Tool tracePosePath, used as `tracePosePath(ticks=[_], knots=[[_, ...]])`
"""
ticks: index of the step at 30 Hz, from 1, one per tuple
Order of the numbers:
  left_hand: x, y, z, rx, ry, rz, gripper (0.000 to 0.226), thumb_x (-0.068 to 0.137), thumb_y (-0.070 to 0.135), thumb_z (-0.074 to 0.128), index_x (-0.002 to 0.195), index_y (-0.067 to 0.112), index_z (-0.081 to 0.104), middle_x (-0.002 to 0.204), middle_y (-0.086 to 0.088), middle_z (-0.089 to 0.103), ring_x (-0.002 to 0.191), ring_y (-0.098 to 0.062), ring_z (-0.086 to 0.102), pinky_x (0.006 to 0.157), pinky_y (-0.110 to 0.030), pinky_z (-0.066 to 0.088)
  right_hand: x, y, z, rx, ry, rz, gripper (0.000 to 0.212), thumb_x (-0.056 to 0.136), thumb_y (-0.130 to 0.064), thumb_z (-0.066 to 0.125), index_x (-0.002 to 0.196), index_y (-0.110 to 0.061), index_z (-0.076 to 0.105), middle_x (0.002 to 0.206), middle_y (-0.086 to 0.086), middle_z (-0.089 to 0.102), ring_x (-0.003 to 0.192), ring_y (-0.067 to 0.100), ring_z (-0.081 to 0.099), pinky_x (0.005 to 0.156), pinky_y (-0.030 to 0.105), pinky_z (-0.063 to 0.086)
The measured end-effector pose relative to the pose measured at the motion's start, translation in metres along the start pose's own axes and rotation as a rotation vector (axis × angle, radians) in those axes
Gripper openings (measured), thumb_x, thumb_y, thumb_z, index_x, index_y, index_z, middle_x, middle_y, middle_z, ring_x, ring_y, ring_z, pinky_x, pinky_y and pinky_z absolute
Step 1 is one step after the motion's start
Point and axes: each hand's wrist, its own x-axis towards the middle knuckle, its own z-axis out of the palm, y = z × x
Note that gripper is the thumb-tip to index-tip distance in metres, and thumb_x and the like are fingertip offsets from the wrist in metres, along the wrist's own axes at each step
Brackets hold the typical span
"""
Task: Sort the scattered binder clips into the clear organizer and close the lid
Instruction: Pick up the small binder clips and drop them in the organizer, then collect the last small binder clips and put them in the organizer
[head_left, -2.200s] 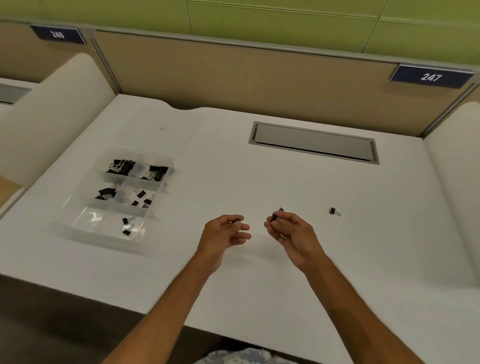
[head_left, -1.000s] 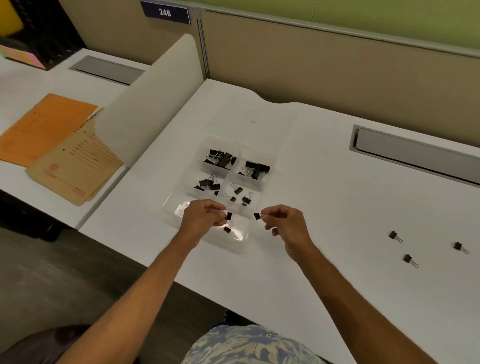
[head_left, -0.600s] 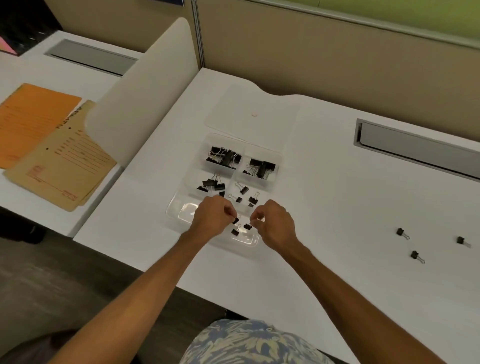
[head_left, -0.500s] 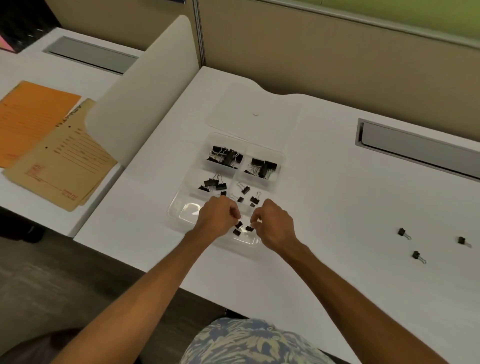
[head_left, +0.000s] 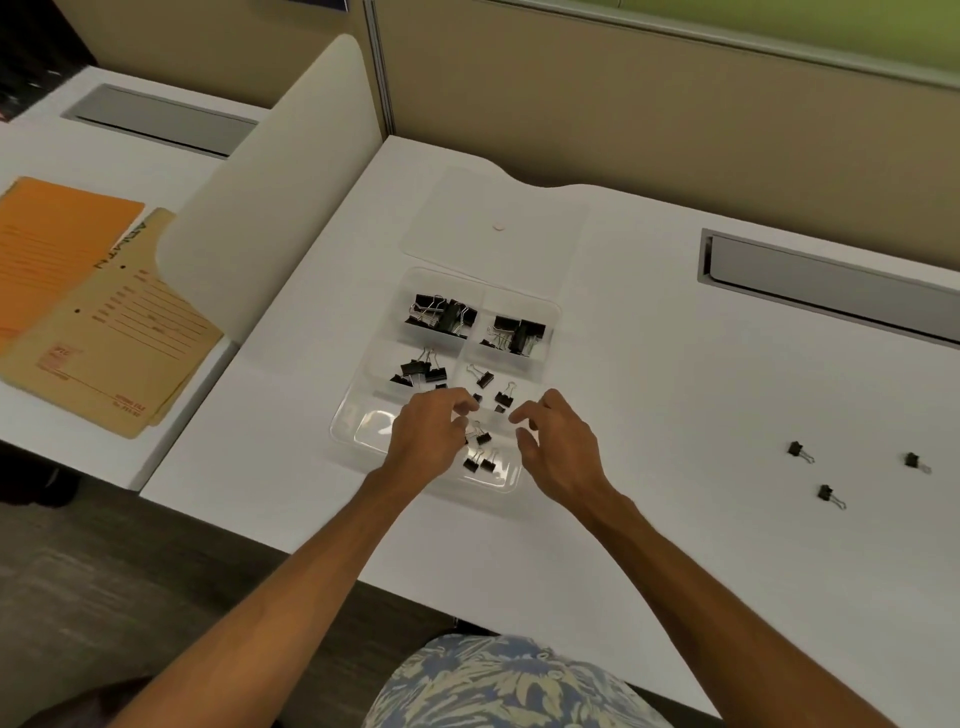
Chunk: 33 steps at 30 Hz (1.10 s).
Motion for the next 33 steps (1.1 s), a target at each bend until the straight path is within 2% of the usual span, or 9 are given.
tracePosePath(ticks=[3, 6, 9, 12, 14, 17, 19, 26, 33], knots=[[-0.005, 0.012, 0.005, -0.045, 0.037, 0.029, 0.019, 0.092, 0.016, 0.063, 0.108, 0.024, 0.069, 0.105, 0.010, 0.070, 0.091, -0.009, 0.064, 0.081, -0.027, 0.054, -0.010, 0.015, -0.010, 0.074, 0.063, 0.035, 0.019, 0.095, -0.016, 0.056, 0.111, -0.019, 0.067, 0.103, -0.004, 0.053, 0.080, 0.013, 0.057, 0.068, 0.023, 0.042], [-0.014, 0.034, 0.017, -0.063, 0.055, 0.064, 0.019, 0.093, 0.019, 0.061, 0.109, 0.026, 0.067, 0.109, 0.010, 0.069, 0.086, -0.011, 0.065, 0.084, -0.035, 0.056, -0.025, 0.033, -0.023, 0.101, 0.104, 0.072, 0.019, 0.095, -0.015, 0.056, 0.110, -0.020, 0.066, 0.106, -0.005, 0.055, 0.073, 0.011, 0.055, 0.069, 0.024, 0.044], [-0.026, 0.059, 0.034, -0.011, 0.091, 0.128, 0.022, 0.093, 0.018, 0.059, 0.114, 0.022, 0.066, 0.119, 0.006, 0.065, 0.094, -0.016, 0.065, 0.086, -0.031, 0.051, -0.044, 0.056, -0.039, 0.112, 0.105, 0.063, 0.019, 0.095, -0.017, 0.057, 0.112, -0.020, 0.065, 0.112, -0.002, 0.058, 0.080, 0.013, 0.059, 0.073, 0.028, 0.050], [-0.041, 0.084, 0.055, 0.012, 0.125, 0.219, 0.022, 0.092, 0.018, 0.060, 0.113, 0.021, 0.064, 0.121, 0.005, 0.060, 0.102, -0.016, 0.061, 0.080, -0.028, 0.048, -0.070, 0.084, -0.055, 0.118, 0.107, 0.056, 0.021, 0.094, -0.019, 0.060, 0.115, -0.018, 0.065, 0.116, 0.001, 0.060, 0.095, 0.016, 0.061, 0.077, 0.027, 0.048], [-0.051, 0.101, 0.071, 0.019, 0.124, 0.289, 0.023, 0.091, 0.017, 0.061, 0.114, 0.018, 0.065, 0.122, 0.003, 0.059, 0.109, -0.016, 0.057, 0.082, -0.030, 0.049, -0.089, 0.104, -0.065, 0.115, 0.119, 0.070, 0.022, 0.094, -0.020, 0.061, 0.116, -0.017, 0.065, 0.117, 0.003, 0.060, 0.101, 0.019, 0.060, 0.081, 0.031, 0.048], [-0.068, 0.128, 0.097, 0.039, 0.104, 0.339, 0.024, 0.091, 0.017, 0.060, 0.114, 0.019, 0.064, 0.120, 0.004, 0.060, 0.113, -0.015, 0.053, 0.086, -0.034, 0.050, -0.122, 0.135, -0.081, 0.132, 0.147, 0.095, 0.022, 0.093, -0.020, 0.061, 0.115, -0.017, 0.065, 0.115, 0.003, 0.061, 0.102, 0.021, 0.060, 0.085, 0.037, 0.050], [-0.082, 0.146, 0.115, 0.053, 0.085, 0.348, 0.024, 0.091, 0.019, 0.059, 0.114, 0.021, 0.063, 0.119, 0.006, 0.061, 0.112, -0.014, 0.054, 0.083, -0.031, 0.049, -0.146, 0.155, -0.092, 0.139, 0.164, 0.111, 0.021, 0.093, -0.021, 0.061, 0.114, -0.018, 0.064, 0.113, 0.002, 0.061, 0.099, 0.020, 0.060, 0.084, 0.038, 0.050], [-0.132, 0.202, 0.178, 0.046, 0.010, 0.361, 0.023, 0.094, 0.021, 0.058, 0.116, 0.021, 0.063, 0.122, 0.006, 0.061, 0.115, -0.013, 0.054, 0.084, -0.020, 0.040, -0.218, 0.218, -0.128, 0.137, 0.213, 0.166, 0.020, 0.094, -0.022, 0.061, 0.113, -0.019, 0.065, 0.113, 0.001, 0.060, 0.095, 0.016, 0.060, 0.075, 0.029, 0.048], [-0.159, 0.241, 0.220, 0.034, -0.063, 0.383, 0.023, 0.095, 0.021, 0.058, 0.117, 0.021, 0.063, 0.123, 0.005, 0.060, 0.115, -0.013, 0.054, 0.087, -0.020, 0.040, -0.260, 0.269, -0.154, 0.161, 0.240, 0.283, 0.021, 0.095, -0.023, 0.061, 0.115, -0.023, 0.063, 0.117, -0.004, 0.057, 0.096, 0.005, 0.054, 0.075, 0.013, 0.037]])
